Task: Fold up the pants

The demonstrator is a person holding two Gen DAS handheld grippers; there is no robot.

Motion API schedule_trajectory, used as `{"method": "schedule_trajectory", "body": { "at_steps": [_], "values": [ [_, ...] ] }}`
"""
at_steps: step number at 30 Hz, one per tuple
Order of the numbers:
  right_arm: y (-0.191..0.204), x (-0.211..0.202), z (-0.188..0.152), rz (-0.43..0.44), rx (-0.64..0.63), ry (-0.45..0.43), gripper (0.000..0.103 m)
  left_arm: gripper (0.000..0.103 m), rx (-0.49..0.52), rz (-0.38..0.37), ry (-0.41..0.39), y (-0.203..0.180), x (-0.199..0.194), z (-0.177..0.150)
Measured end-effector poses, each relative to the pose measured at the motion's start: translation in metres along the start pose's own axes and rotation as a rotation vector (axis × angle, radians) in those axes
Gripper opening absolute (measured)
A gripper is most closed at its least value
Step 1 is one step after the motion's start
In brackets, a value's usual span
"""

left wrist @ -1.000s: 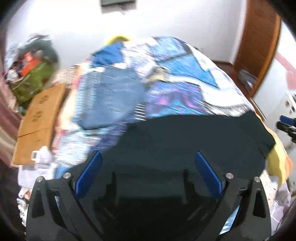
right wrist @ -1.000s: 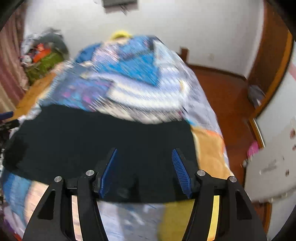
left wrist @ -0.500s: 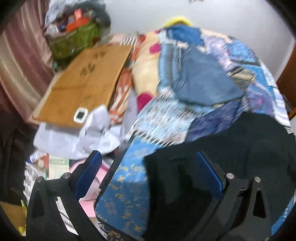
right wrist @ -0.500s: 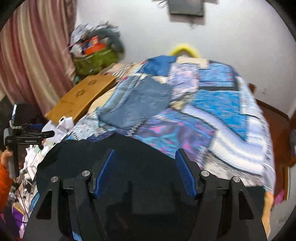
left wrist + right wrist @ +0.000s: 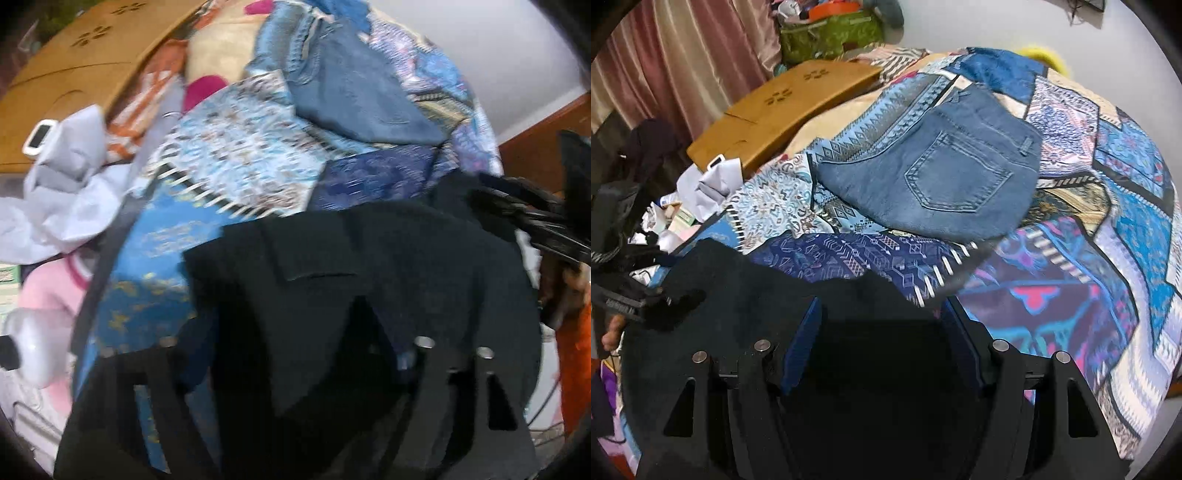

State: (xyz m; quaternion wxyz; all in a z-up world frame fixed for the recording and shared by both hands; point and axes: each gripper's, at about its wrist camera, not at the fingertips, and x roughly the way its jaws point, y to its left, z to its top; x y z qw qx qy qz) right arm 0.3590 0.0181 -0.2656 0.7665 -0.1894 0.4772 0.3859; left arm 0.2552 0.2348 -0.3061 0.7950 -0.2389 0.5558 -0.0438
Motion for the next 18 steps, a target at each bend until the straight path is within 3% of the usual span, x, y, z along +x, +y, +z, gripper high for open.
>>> {"method": "schedule_trajectory", "body": {
  "at_steps": [1, 3, 6, 10, 15, 18],
  "values": [
    [0.0, 0.005, 0.001, 0.014, -0.003, 0.014, 0.047, 0.057, -0.008, -0.007, -0.013, -0.001, -0.002, -0.001],
    [0.004, 0.011, 0.001, 0.008, -0.016, 0.021, 0.013, 0.028, -0.006, 0.004, -0.033, -0.003, -0.006, -0.001],
    [0.007, 0.012, -0.001, -0.028, -0.06, -0.007, 0.008, 0.018, -0.002, 0.03, -0.084, 0.002, -0.019, -0.002],
    [0.008, 0.004, 0.003, -0.078, -0.068, -0.067, 0.005, 0.014, 0.018, 0.125, -0.148, 0.007, -0.037, 0.008],
    [0.004, 0.004, 0.018, -0.177, -0.024, -0.111, 0.003, 0.015, 0.039, 0.216, -0.136, 0.013, -0.03, 0.029],
    [-0.002, 0.006, 0.023, -0.207, 0.002, -0.06, 0.004, 0.025, 0.034, 0.277, -0.096, 0.011, -0.024, 0.029]
  ]
}}
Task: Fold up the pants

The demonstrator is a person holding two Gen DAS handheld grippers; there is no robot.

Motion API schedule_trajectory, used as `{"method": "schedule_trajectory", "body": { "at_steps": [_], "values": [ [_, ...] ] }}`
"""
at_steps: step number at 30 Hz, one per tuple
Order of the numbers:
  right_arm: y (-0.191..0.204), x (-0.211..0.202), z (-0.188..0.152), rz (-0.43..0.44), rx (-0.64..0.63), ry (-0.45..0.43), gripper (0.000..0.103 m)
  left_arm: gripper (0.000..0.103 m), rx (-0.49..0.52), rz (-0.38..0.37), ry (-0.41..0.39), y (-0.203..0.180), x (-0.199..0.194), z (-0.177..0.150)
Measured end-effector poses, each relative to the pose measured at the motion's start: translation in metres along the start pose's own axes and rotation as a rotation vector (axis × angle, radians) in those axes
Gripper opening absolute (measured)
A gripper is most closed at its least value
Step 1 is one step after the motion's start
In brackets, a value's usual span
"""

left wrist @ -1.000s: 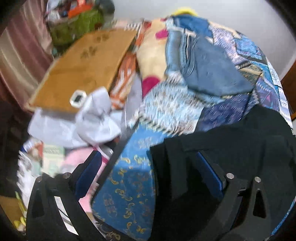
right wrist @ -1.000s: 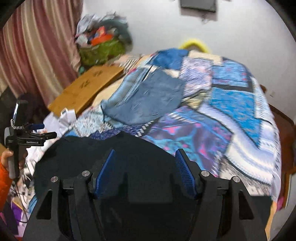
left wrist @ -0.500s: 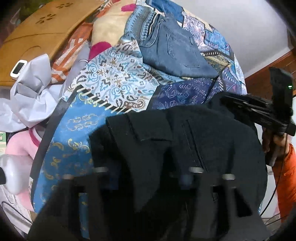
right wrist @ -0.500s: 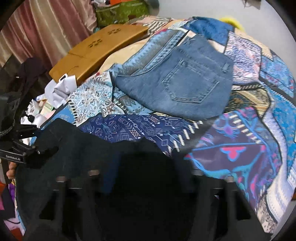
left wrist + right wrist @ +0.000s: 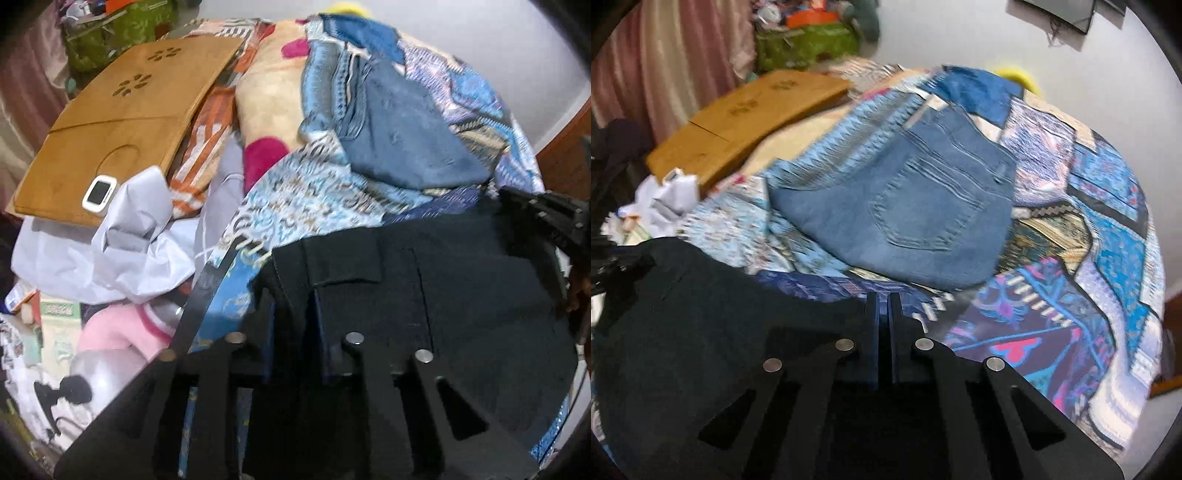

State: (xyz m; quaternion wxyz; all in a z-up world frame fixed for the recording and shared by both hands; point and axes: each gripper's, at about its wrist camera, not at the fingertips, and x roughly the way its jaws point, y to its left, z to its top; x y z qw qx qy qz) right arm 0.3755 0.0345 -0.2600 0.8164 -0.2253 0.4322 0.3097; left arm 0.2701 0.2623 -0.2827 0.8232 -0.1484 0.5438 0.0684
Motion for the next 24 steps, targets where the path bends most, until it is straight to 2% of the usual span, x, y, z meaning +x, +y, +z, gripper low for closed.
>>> {"method": "schedule_trajectory", "body": {
  "at_steps": [1, 2, 3, 5, 7, 9, 12, 16, 19, 24],
  "values": [
    [-0.004, -0.004, -0.001, 0.009, 0.02, 0.002, 0.004, 0.027, 0.001, 0.007, -0.001, 0.001, -0.003, -0.003],
    [-0.008, -0.012, -0.004, 0.033, 0.051, 0.0, 0.005, 0.039, 0.001, 0.008, 0.0, 0.0, -0.007, -0.007],
    [-0.011, -0.018, -0.007, 0.057, 0.068, -0.002, 0.008, 0.059, 0.001, 0.003, 0.001, 0.0, -0.011, -0.011],
    [-0.013, -0.035, -0.015, 0.088, 0.083, -0.015, 0.017, 0.083, -0.01, -0.028, -0.006, 0.001, -0.022, -0.021],
    [-0.009, -0.052, -0.025, 0.092, 0.071, -0.043, 0.028, 0.085, -0.039, -0.058, -0.009, 0.004, -0.032, -0.031],
    [-0.001, -0.074, -0.037, 0.096, 0.042, -0.075, 0.036, 0.085, -0.053, -0.045, -0.005, 0.005, -0.041, -0.041],
    [0.015, -0.106, -0.057, 0.123, -0.017, -0.121, 0.045, 0.085, 0.004, 0.012, -0.063, -0.003, -0.063, -0.06],
    [0.039, -0.136, -0.082, 0.16, -0.076, -0.155, 0.046, 0.085, 0.106, 0.073, -0.112, -0.022, -0.083, -0.084],
    [0.058, -0.146, -0.1, 0.197, -0.109, -0.155, 0.046, 0.085, 0.173, 0.08, -0.121, -0.033, -0.087, -0.099],
    [0.08, -0.135, -0.123, 0.229, -0.128, -0.112, 0.046, 0.085, 0.247, 0.076, -0.077, -0.053, -0.074, -0.114]
  ]
}}
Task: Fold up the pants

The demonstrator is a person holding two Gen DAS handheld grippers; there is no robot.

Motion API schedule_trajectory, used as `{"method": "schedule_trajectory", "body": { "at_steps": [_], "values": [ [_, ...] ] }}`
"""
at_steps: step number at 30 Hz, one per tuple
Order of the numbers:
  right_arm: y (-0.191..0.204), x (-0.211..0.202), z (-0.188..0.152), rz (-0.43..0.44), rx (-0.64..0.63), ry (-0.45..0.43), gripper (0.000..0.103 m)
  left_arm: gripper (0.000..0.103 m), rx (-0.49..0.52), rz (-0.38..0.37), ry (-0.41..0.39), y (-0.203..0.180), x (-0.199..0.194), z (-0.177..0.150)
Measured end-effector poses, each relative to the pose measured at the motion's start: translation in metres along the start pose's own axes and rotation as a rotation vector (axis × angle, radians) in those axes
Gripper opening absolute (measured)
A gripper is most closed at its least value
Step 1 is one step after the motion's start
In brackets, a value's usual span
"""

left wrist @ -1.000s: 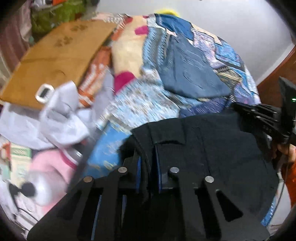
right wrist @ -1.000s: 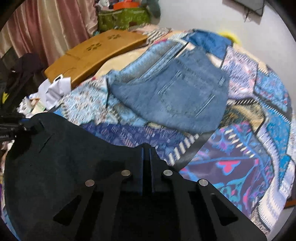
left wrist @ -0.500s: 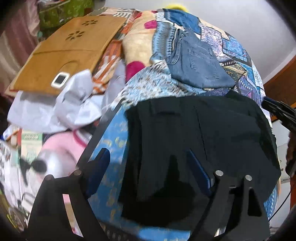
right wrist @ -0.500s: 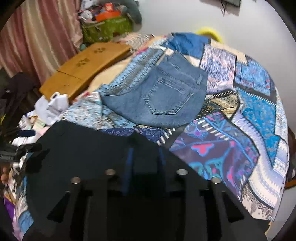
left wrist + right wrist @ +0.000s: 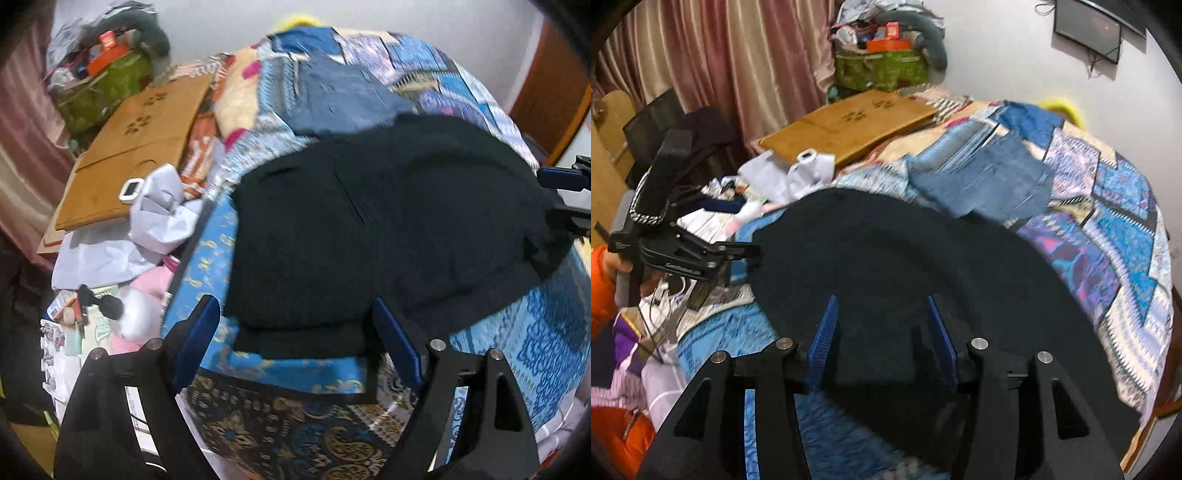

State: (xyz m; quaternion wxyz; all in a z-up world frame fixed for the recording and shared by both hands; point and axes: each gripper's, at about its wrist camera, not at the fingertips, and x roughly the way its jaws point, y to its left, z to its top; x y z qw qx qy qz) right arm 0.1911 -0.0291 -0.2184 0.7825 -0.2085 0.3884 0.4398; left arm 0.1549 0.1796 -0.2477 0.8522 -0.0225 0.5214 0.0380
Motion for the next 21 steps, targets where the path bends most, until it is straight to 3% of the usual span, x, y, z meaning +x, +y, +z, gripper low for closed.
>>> {"method": "schedule_trajectory", "body": {
  "at_steps": [4, 11, 13, 15, 17, 21],
  "values": [
    [0.009, 0.023, -0.01, -0.012, -0.033, 0.074, 0.046, 0.085, 0.076, 0.02, 0.011, -0.017, 0.01, -0.002],
    [0.01, 0.035, -0.007, -0.015, -0.063, 0.066, 0.046, 0.084, 0.153, 0.057, 0.001, -0.03, 0.02, 0.004],
    [0.011, 0.037, -0.007, -0.007, -0.059, 0.057, 0.035, 0.07, 0.171, 0.034, -0.01, -0.032, 0.019, 0.004],
    [0.014, 0.036, -0.006, -0.004, -0.052, 0.046, 0.023, 0.038, 0.187, 0.004, -0.014, -0.035, 0.017, 0.004],
    [0.02, 0.032, -0.006, -0.002, -0.05, 0.031, 0.013, 0.025, 0.203, 0.051, -0.031, -0.039, 0.015, 0.003],
    [0.02, 0.021, -0.007, 0.022, -0.023, 0.005, 0.007, 0.015, 0.199, 0.05, -0.076, -0.037, 0.003, -0.001]
  ]
}}
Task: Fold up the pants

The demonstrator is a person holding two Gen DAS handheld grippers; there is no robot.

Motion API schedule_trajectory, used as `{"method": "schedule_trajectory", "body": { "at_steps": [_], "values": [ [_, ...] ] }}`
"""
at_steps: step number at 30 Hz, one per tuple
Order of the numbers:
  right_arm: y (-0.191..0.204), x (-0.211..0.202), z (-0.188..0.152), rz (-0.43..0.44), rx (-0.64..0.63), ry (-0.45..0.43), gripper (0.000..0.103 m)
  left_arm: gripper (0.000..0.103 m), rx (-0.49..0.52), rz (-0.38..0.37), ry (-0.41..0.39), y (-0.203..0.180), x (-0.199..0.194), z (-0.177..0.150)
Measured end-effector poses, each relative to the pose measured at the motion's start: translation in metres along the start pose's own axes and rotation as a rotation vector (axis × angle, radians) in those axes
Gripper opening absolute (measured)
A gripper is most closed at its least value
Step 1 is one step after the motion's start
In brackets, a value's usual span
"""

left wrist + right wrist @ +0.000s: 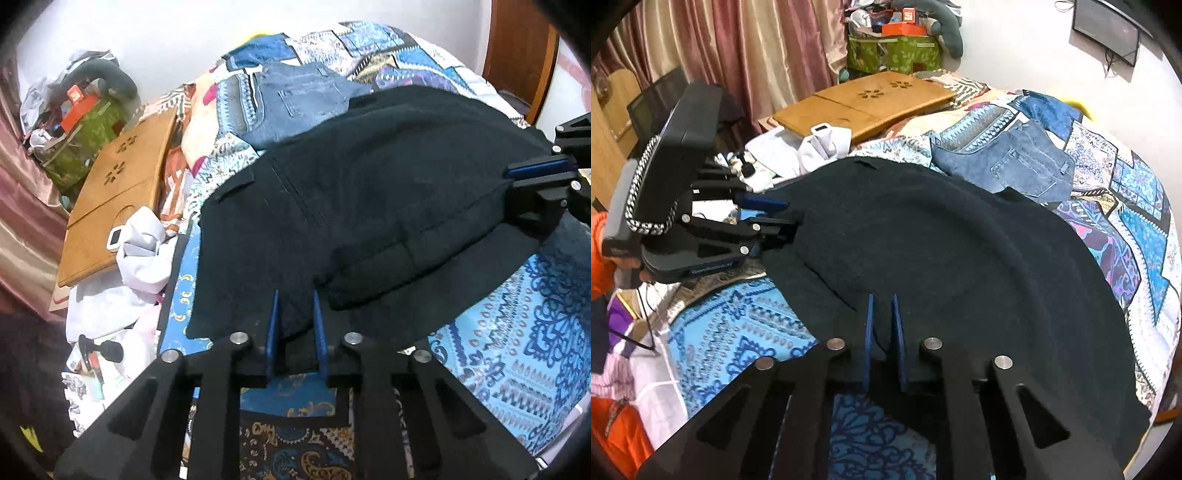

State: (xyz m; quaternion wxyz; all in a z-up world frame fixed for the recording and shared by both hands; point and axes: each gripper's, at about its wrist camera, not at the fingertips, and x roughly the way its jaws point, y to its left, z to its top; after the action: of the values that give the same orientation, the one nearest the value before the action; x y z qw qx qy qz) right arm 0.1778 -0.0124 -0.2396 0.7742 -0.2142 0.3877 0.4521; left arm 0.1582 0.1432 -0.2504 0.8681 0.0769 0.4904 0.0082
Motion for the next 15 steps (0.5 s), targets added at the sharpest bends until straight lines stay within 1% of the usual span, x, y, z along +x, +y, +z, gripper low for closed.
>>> {"method": "schedule_trajectory", "body": {
  "at_steps": [5, 8, 10, 13, 15],
  "values": [
    [0.004, -0.015, -0.003, 0.007, 0.016, -0.051, 0.006, 0.013, -0.021, 0.014, -0.066, 0.004, -0.027, 0.0],
    [0.004, -0.021, -0.005, 0.024, 0.035, -0.065, 0.006, 0.013, -0.034, -0.002, -0.074, 0.008, -0.037, -0.003],
    [0.005, -0.019, -0.008, 0.027, 0.036, -0.061, 0.006, 0.013, -0.036, -0.011, -0.059, 0.007, -0.035, -0.007],
    [0.007, -0.006, -0.014, 0.027, 0.04, -0.02, 0.006, 0.013, -0.045, -0.035, -0.004, 0.0, -0.018, -0.016],
    [0.008, 0.0, -0.018, 0.025, 0.045, -0.008, 0.01, 0.014, -0.051, -0.051, 0.015, -0.005, -0.012, -0.023]
  ]
}}
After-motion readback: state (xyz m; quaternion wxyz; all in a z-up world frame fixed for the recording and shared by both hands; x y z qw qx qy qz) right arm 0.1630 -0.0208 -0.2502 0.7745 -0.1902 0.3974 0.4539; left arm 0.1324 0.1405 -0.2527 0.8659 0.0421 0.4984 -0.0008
